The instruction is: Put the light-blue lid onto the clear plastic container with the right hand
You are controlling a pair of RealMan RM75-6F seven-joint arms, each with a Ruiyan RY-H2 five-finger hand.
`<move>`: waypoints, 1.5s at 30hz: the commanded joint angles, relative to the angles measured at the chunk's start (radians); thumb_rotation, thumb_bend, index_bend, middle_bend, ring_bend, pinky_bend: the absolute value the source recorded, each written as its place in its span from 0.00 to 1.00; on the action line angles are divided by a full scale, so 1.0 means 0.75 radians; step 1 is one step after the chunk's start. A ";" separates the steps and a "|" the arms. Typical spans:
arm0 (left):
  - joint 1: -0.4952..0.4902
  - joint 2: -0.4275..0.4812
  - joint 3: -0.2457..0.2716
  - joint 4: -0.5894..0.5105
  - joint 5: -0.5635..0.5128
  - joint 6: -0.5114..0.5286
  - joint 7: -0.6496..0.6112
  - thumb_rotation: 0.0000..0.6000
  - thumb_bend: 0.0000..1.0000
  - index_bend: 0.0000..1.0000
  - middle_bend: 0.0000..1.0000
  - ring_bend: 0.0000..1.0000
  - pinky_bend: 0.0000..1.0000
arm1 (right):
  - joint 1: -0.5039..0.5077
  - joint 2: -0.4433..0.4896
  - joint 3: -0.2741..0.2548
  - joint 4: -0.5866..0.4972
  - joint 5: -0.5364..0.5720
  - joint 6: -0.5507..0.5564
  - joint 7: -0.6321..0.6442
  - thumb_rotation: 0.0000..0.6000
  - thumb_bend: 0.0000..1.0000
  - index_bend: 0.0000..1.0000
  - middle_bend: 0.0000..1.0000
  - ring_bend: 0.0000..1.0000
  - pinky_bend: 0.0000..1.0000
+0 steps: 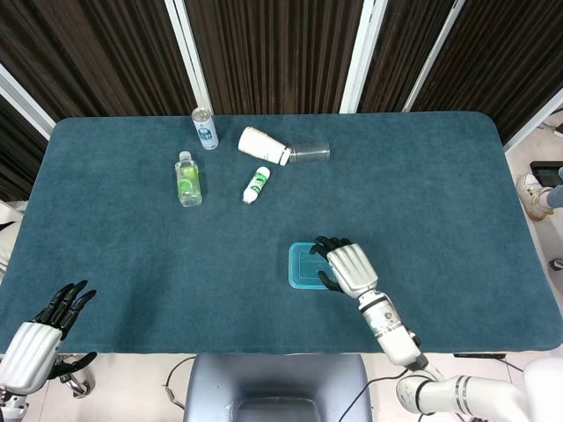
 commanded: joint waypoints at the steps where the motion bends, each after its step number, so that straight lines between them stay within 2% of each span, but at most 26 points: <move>1: -0.001 -0.001 0.001 -0.002 0.000 -0.004 0.006 1.00 0.44 0.11 0.00 0.00 0.38 | 0.011 -0.018 0.006 0.038 -0.063 0.009 0.069 1.00 0.54 0.47 0.36 0.35 0.48; 9: 0.001 0.000 0.003 -0.003 0.002 -0.001 0.009 1.00 0.44 0.11 0.00 0.00 0.38 | 0.067 -0.060 0.029 0.073 -0.043 -0.097 0.082 1.00 0.54 0.46 0.36 0.34 0.47; 18: 0.001 0.002 0.008 0.001 0.015 0.001 0.005 1.00 0.44 0.11 0.00 0.00 0.38 | 0.108 -0.130 0.038 0.178 -0.036 -0.168 0.126 1.00 0.54 0.46 0.36 0.34 0.47; 30: 0.003 0.002 0.011 0.011 0.024 0.012 -0.004 1.00 0.44 0.11 0.00 0.00 0.38 | 0.127 -0.184 0.029 0.294 -0.054 -0.201 0.174 1.00 0.54 0.46 0.36 0.33 0.47; 45: 0.005 0.003 0.012 0.013 0.026 0.019 -0.013 1.00 0.44 0.11 0.00 0.00 0.38 | 0.112 -0.184 0.001 0.349 -0.091 -0.210 0.256 1.00 0.53 0.45 0.36 0.33 0.46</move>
